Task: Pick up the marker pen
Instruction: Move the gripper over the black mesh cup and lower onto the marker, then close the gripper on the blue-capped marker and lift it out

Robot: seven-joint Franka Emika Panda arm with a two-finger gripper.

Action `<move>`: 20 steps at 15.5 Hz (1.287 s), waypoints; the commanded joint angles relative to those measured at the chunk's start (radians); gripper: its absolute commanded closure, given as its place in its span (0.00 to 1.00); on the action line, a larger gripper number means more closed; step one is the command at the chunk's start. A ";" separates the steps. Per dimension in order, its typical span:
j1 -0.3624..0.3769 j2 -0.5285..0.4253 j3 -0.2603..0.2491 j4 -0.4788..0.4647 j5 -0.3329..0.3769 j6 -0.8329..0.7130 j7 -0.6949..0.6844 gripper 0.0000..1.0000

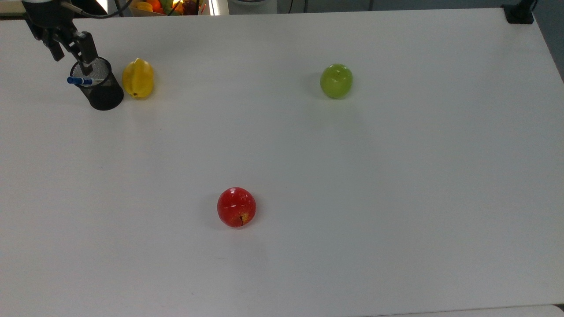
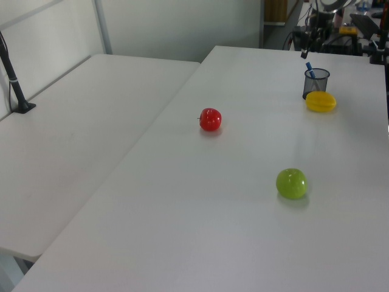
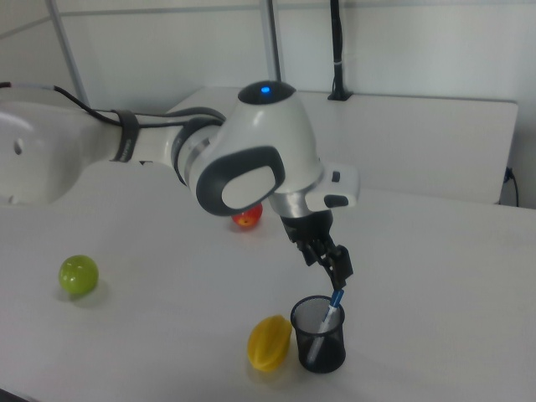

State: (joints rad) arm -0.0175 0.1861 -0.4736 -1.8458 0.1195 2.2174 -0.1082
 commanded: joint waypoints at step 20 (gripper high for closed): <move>-0.012 0.041 -0.008 0.019 0.086 0.093 -0.089 1.00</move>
State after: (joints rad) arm -0.0301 0.2593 -0.4740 -1.8439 0.1800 2.3004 -0.1238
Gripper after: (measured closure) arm 0.811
